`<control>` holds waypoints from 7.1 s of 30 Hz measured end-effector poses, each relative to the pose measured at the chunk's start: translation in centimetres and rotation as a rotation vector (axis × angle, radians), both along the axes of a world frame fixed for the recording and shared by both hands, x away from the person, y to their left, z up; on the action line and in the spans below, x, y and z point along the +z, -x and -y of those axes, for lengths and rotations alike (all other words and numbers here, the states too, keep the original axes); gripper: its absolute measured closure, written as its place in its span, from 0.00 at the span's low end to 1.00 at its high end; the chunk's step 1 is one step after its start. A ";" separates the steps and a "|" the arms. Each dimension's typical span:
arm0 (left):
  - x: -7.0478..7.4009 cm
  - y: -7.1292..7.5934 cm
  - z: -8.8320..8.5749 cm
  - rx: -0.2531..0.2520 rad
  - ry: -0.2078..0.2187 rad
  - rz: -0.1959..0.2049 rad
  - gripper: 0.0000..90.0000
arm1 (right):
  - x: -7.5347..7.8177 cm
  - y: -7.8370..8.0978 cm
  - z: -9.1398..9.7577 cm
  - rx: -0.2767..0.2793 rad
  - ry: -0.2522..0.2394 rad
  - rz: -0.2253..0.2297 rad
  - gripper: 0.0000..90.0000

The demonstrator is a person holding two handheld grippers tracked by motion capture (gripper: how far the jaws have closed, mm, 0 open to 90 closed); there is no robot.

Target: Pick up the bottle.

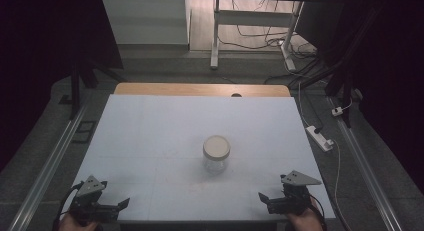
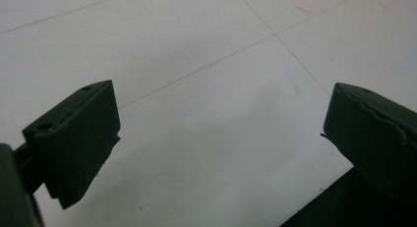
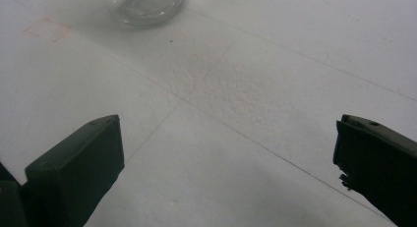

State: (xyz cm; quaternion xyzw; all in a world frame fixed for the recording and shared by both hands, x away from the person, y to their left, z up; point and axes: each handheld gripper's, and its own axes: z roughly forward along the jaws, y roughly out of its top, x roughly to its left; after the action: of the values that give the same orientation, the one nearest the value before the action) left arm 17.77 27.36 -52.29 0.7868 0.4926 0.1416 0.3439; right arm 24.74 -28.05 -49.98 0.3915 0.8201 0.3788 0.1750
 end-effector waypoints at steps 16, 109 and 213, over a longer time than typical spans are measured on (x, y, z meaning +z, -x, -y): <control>-0.1 -0.2 0.3 -0.032 -0.018 -0.028 0.03 | 0.0 -0.2 0.0 0.039 -0.013 -0.017 0.00; -0.3 -0.5 -0.1 -0.034 0.025 -0.065 0.01 | 0.7 -5.7 -10.5 0.300 -0.071 -0.080 0.00; -0.3 -0.6 -0.1 -0.047 0.024 -0.075 0.00 | 2.0 -5.5 -18.0 0.457 -0.073 0.050 0.07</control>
State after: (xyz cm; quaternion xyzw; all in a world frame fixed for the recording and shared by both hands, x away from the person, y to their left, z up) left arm 18.40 27.44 -52.55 0.7985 0.4883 0.0981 0.3380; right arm 30.28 -10.01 -47.93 0.1920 0.8687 0.4475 0.0905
